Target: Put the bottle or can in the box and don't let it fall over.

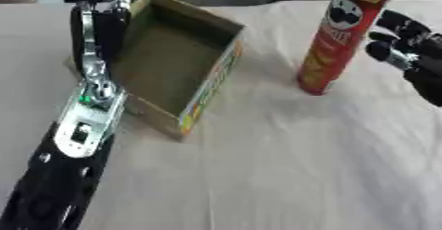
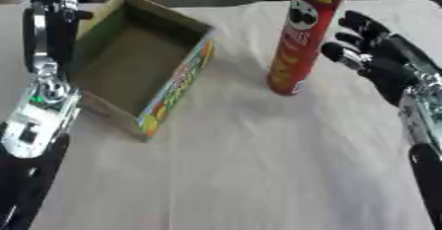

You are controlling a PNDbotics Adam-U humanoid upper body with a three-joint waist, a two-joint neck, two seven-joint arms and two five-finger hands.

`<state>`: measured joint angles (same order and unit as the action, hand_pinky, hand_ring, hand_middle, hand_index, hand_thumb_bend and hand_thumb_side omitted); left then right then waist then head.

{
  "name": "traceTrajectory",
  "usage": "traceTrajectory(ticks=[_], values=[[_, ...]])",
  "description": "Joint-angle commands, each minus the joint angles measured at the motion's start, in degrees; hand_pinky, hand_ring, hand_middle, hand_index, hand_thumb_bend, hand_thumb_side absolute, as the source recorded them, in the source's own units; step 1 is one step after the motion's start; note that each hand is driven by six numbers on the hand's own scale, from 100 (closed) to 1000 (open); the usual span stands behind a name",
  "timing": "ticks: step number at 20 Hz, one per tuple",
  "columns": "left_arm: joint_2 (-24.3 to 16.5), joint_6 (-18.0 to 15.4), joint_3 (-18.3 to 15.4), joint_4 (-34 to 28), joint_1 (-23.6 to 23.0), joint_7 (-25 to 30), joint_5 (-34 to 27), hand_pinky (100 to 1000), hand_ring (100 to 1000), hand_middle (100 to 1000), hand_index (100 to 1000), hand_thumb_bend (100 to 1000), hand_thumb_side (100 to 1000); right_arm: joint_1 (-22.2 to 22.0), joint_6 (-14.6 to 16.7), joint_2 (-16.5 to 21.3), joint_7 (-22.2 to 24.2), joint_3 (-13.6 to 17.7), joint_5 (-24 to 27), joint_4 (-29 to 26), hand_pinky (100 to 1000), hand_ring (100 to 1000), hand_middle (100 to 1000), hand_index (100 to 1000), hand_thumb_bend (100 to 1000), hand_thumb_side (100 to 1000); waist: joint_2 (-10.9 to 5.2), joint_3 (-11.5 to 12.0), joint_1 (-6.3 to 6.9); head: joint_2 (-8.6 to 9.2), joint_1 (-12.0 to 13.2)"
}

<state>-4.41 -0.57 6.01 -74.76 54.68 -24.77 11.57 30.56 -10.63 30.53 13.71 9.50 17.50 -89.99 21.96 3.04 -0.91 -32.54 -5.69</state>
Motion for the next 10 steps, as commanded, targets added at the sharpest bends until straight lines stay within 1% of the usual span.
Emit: traceTrajectory(ticks=[1, 2, 4, 10], values=[[-0.12, -0.57, -0.55, -0.35, 1.6, 0.33, 0.16, 642, 1000, 884, 652, 337, 942, 1.08, 0.62, 2.33, 0.13, 0.59, 0.42, 0.29, 1000, 1000, 1000, 1000, 656, 315, -1.11, 0.03, -0.17, 0.9, 0.1], [-0.11, -0.66, -0.59, -0.33, 1.68, 0.43, 0.06, 648, 1000, 887, 656, 356, 978, 1.2, 0.75, 2.42, 0.12, 0.62, 0.42, 0.46, 1000, 1000, 1000, 1000, 653, 321, -1.08, 0.04, -0.18, 1.0, 0.1], [-0.13, -0.79, -0.73, -0.26, 1.85, 0.61, -0.22, 654, 1000, 889, 658, 383, 1000, 1.45, 0.95, 2.54, 0.08, 0.69, 0.46, 0.78, 1000, 1000, 1000, 1000, 646, 330, -1.05, 0.06, -0.19, 1.24, 0.04], [-0.66, -1.02, -0.75, 0.23, 3.07, 0.44, -0.37, 660, 1000, 885, 652, 376, 1000, 2.29, 1.17, 2.84, -0.53, 0.93, 1.29, 1.74, 1000, 1000, 1000, 1000, 617, 351, -1.02, 0.23, -0.06, 1.58, -0.63]])
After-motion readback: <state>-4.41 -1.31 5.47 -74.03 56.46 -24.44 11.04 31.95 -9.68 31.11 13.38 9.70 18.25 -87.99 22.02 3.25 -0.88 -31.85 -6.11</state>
